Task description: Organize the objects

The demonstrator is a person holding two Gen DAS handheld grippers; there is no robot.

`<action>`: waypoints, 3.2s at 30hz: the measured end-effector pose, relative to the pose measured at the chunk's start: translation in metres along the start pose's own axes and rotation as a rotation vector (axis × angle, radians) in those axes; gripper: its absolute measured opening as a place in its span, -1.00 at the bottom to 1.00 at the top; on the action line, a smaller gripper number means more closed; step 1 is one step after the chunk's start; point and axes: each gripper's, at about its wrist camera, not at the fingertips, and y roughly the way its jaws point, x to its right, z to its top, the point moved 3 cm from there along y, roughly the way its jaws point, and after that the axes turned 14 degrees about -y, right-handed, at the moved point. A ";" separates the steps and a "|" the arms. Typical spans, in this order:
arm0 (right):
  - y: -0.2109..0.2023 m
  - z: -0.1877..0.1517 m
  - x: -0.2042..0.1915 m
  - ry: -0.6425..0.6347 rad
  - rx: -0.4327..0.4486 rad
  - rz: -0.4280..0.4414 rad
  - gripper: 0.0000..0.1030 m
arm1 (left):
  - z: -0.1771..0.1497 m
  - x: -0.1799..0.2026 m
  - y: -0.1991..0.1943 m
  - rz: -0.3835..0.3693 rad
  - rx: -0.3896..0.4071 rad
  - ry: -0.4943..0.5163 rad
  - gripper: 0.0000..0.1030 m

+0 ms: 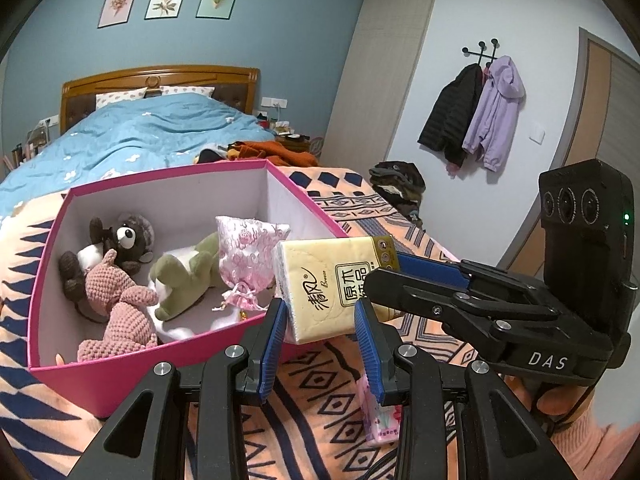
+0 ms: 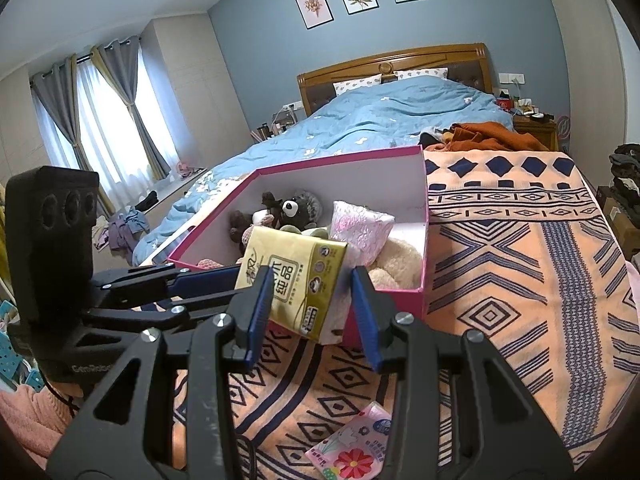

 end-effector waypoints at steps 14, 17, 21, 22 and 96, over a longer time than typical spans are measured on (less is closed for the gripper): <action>0.000 0.009 0.004 -0.009 0.011 -0.010 -0.17 | 0.009 -0.002 0.006 -0.005 -0.001 -0.012 -0.31; 0.001 0.010 0.004 -0.011 0.012 -0.009 -0.17 | 0.011 -0.002 0.007 -0.002 0.001 -0.013 -0.31; 0.002 0.012 0.005 -0.009 0.013 -0.005 -0.17 | 0.013 -0.004 0.008 0.001 0.003 -0.014 -0.31; 0.003 0.012 0.006 -0.008 0.012 -0.005 -0.17 | 0.014 -0.004 0.008 0.000 0.004 -0.016 -0.31; 0.035 0.016 0.034 0.038 -0.053 -0.019 -0.17 | 0.025 -0.018 0.058 0.036 -0.086 -0.053 -0.31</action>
